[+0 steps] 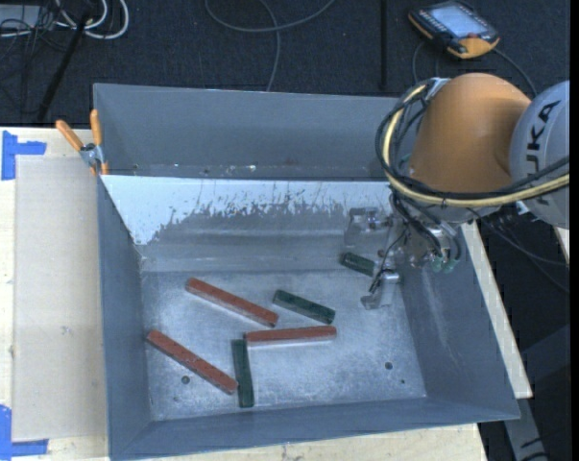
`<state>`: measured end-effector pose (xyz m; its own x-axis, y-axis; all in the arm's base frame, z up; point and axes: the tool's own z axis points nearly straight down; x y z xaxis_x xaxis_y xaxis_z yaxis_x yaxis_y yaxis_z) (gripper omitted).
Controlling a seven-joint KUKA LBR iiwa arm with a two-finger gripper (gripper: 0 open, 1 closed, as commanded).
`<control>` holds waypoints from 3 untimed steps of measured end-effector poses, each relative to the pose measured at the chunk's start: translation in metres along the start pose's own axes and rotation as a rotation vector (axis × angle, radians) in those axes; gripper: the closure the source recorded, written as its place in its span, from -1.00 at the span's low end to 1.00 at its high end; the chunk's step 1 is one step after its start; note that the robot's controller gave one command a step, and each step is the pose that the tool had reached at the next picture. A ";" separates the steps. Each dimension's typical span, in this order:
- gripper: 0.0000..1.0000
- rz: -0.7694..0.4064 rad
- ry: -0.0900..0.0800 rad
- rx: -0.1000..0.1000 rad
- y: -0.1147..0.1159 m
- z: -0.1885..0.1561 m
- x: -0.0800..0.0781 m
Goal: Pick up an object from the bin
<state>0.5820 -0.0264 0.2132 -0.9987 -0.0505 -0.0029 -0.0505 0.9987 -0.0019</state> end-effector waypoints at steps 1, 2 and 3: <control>-1.00 -0.039 -0.002 -0.003 0.017 0.062 -0.012; -1.00 -0.078 0.005 -0.002 0.047 0.098 -0.013; 1.00 -0.202 0.001 -0.004 0.007 0.142 0.007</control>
Offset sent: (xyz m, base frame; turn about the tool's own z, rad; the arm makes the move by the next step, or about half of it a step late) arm 0.0120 0.0662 -0.1099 -0.1001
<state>0.5751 -0.0198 0.0715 -0.9683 -0.2499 -0.0018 -0.2499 0.9683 0.0013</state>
